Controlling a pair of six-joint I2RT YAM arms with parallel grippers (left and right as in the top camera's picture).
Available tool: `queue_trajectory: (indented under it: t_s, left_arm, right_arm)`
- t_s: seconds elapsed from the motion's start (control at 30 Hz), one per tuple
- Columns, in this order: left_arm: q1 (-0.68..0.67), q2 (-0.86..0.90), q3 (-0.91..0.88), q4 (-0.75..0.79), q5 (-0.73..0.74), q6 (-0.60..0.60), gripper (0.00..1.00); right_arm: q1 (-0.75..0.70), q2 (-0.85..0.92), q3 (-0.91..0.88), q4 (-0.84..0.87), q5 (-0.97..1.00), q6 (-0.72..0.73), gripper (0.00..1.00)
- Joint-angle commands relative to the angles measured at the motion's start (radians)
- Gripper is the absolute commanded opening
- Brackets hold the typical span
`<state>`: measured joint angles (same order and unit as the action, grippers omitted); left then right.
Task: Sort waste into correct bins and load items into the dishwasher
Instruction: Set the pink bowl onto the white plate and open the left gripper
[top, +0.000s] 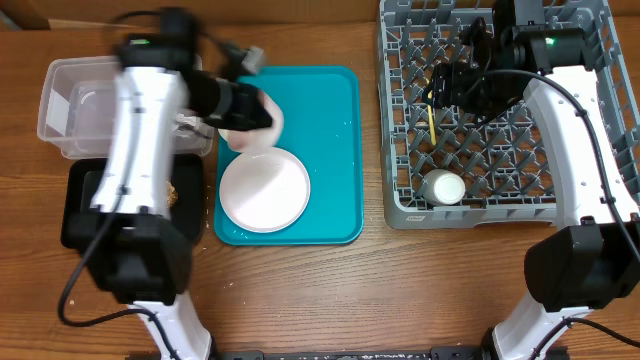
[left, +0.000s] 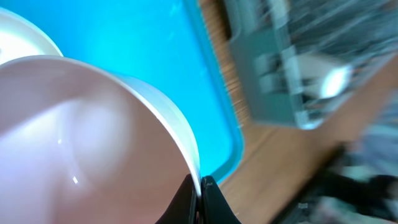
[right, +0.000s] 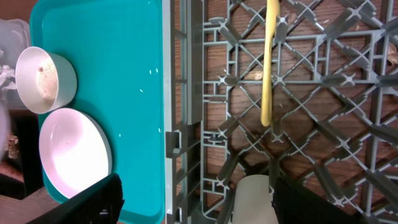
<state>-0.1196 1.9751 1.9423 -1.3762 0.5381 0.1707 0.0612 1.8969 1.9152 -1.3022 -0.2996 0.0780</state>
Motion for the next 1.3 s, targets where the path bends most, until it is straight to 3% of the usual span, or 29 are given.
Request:
queue_trajectory:
  t_s: [0.0,0.17,0.3,0.57,0.77,0.9,0.97,1.27]
  left_arm:
    - [-0.105,-0.014,0.014,-0.003,-0.359,-0.166,0.04]
    - [-0.222,-0.01,-0.04,-0.059,-0.6,-0.297,0.04]
    - [-0.242,-0.01,-0.145,-0.02,-0.596,-0.352,0.04]
    - [-0.288,-0.01,-0.372,0.152,-0.591,-0.354,0.04]
    - [-0.311,-0.01,-0.404,0.189,-0.594,-0.35,0.06]
    - [-0.316,-0.01,-0.403,0.199,-0.602,-0.312,0.46]
    - [-0.312,-0.01,-0.388,0.193,-0.615,-0.305,0.59]
    - [-0.285,-0.01,-0.106,0.179,-0.657,-0.286,0.71]
  right_arm:
    - [0.005,-0.029,0.027,0.003,-0.005,0.001,0.8]
    - [0.005,-0.029,0.027,0.001,-0.005,0.001,0.8]
    - [0.005,-0.029,0.027,0.004,-0.005,0.001,0.8]
    - [0.005,-0.029,0.027,0.017,0.009,0.001,0.8]
    - [0.005,-0.029,0.027,0.018,0.01,0.001,0.8]
    - [0.005,-0.029,0.027,0.017,0.01,0.001,0.8]
    - [0.005,-0.029,0.027,0.016,0.01,0.001,0.8]
    - [0.007,-0.029,0.027,0.017,0.01,0.001,0.8]
